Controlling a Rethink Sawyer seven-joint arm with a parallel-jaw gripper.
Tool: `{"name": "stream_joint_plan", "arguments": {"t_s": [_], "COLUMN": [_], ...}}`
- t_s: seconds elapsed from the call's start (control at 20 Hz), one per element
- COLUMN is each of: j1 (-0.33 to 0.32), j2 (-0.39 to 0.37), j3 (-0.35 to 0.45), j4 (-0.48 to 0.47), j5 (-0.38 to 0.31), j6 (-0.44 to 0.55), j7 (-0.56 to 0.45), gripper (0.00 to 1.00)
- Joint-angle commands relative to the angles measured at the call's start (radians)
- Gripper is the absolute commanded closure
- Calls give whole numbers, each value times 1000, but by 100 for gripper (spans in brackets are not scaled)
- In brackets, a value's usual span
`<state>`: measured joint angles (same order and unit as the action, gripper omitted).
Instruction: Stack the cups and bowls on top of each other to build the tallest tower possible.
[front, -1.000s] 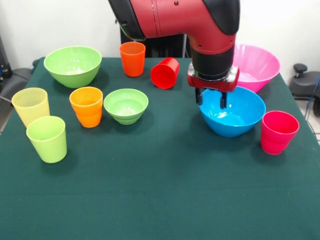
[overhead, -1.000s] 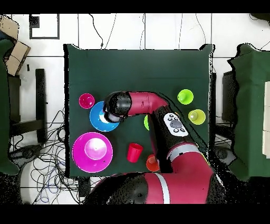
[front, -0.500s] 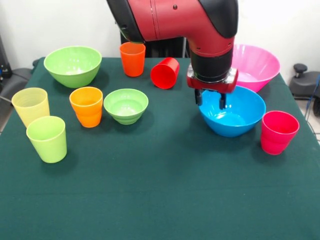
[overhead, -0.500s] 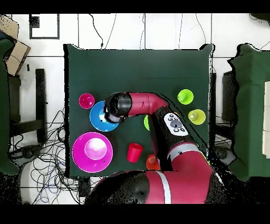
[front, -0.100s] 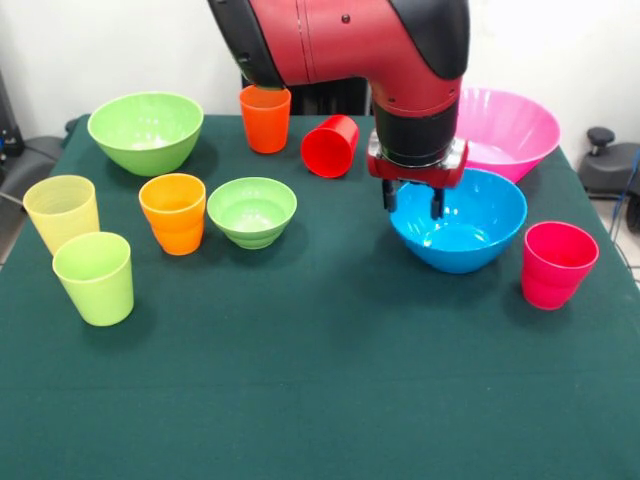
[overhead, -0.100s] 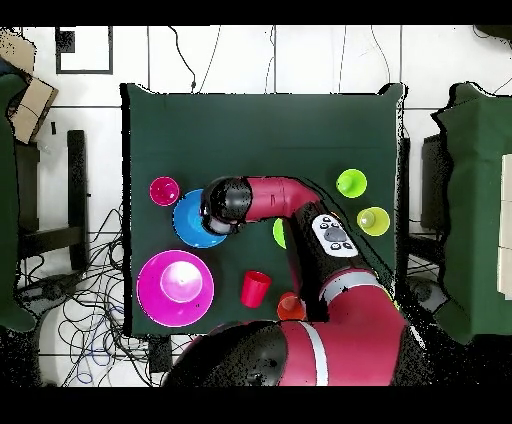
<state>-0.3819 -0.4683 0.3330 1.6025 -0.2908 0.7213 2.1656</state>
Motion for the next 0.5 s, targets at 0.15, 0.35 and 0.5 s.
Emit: {"name": "stream_joint_plan", "arguments": {"t_s": [0.15,0.35,0.5], "j1": [-13,-22,-26], "j2": [65,54,33], "j3": [26,40,54], "j4": [17,18,11], "j5": [-116,-108,-87], "j6": [-93,-66,-16], "j7": [-110,-110,-116], "gripper": [0,0,0]}}
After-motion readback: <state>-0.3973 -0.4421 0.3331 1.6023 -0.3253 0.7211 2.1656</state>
